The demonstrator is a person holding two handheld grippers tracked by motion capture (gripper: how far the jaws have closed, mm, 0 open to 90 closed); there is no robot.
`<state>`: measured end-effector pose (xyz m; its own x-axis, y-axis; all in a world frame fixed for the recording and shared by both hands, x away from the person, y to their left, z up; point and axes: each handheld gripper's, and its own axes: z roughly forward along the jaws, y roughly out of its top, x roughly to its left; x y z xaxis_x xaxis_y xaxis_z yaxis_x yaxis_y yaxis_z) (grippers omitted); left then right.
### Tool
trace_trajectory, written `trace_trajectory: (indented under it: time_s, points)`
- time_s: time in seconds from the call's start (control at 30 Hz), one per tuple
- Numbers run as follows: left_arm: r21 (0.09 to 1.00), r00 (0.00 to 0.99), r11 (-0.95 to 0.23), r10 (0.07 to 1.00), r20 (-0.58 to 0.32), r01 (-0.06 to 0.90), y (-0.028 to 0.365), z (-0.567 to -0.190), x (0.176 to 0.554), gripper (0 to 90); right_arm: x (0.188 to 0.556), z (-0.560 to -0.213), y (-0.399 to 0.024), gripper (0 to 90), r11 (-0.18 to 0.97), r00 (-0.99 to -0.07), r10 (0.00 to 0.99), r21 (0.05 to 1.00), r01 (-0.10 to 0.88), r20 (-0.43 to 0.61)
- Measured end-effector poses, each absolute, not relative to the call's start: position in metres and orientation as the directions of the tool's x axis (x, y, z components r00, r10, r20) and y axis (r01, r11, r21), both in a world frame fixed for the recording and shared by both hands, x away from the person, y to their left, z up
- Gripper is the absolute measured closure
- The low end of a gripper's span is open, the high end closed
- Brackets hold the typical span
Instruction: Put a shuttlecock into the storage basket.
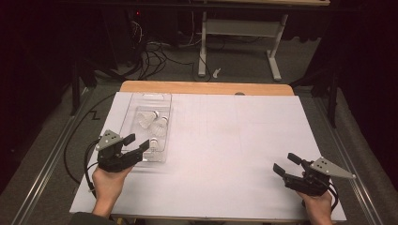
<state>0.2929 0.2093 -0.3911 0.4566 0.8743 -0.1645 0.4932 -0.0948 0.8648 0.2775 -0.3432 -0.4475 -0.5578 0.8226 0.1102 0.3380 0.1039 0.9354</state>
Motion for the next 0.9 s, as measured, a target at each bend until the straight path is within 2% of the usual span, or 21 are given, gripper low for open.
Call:
trace_trajectory:
  time_s: [0.9]
  points:
    - [0.883,0.471,-0.094,0.869,-0.153,0.461,0.208,-0.399,0.281,40.1,0.278,-0.448,-0.343,23.4,0.105,-0.559,0.822,0.935,0.337,0.109]
